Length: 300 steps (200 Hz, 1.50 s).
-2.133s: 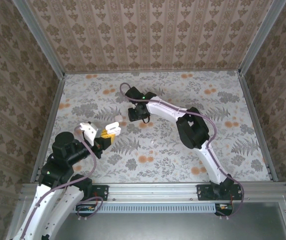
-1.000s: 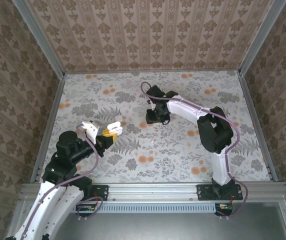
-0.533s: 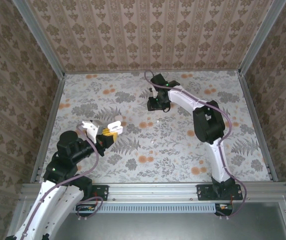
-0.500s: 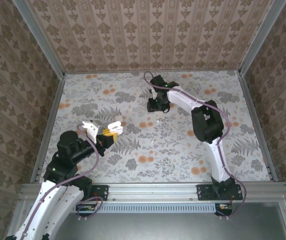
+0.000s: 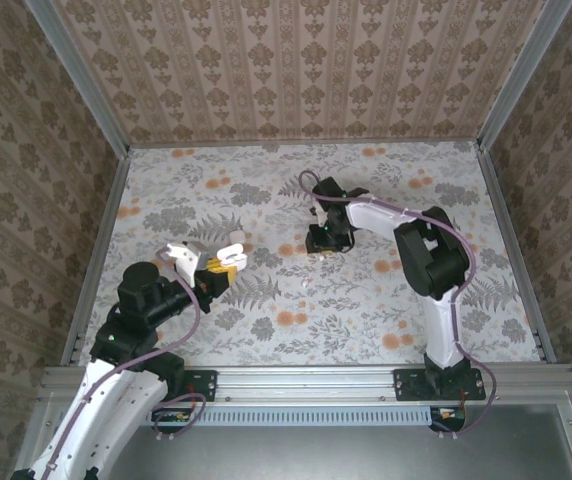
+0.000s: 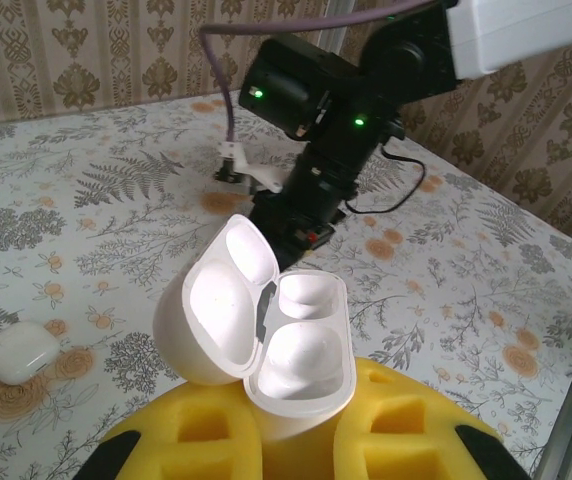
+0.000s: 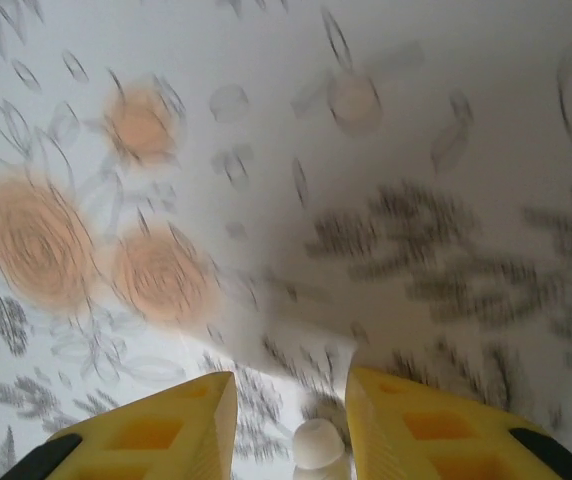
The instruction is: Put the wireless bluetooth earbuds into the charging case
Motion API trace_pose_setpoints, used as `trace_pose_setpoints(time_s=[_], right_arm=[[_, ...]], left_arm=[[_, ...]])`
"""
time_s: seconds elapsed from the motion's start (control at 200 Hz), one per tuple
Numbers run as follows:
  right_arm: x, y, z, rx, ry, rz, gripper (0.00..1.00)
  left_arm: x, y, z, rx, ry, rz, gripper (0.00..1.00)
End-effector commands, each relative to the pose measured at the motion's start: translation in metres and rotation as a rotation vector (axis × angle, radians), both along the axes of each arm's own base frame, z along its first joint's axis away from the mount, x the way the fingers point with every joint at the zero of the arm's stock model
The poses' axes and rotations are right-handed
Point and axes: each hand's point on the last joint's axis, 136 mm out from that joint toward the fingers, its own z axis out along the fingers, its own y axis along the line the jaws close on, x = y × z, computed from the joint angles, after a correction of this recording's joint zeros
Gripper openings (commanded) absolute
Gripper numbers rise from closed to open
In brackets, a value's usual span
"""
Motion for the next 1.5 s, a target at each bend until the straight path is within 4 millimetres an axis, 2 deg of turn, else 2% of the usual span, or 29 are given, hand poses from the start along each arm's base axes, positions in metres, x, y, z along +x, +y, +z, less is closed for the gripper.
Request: trace_pose_setpoints(time_s=[0.0, 0.21, 0.335, 0.4, 0.6, 0.735, 0.885, 1.15, 1.495], right_arm=[[-0.035, 0.0, 0.005, 0.048, 0.081, -0.074, 0.37], [-0.077, 0.005, 0.018, 0.067, 0.124, -0.141, 0.39], [-0.089, 0.016, 0.033, 0.135, 0.111, -0.141, 0.4], [-0.088, 0.016, 0.043, 0.151, 0.086, -0.143, 0.4], [-0.067, -0.029, 0.068, -0.069, -0.093, -0.19, 0.39], [-0.054, -0.033, 0.081, -0.188, -0.174, -0.149, 0.39], [-0.047, -0.021, 0.074, -0.306, -0.183, -0.068, 0.4], [-0.039, -0.002, 0.044, -0.433, -0.144, 0.017, 0.4], [-0.036, -0.006, 0.019, -0.527, -0.116, 0.06, 0.39]], left_arm=[[0.002, -0.003, 0.009, -0.035, -0.017, -0.005, 0.0], [0.001, -0.003, 0.009, -0.036, -0.014, -0.008, 0.0], [0.001, -0.003, 0.007, -0.034, -0.013, -0.008, 0.0], [0.0, -0.003, 0.006, -0.032, -0.012, -0.01, 0.0], [-0.001, -0.003, 0.005, -0.031, -0.009, -0.011, 0.0], [-0.001, -0.002, 0.003, -0.032, -0.01, -0.005, 0.0], [0.0, -0.002, 0.002, -0.035, -0.008, 0.001, 0.0], [0.001, -0.003, -0.002, -0.038, 0.002, 0.003, 0.0], [0.004, -0.002, -0.009, -0.025, 0.005, 0.013, 0.0]])
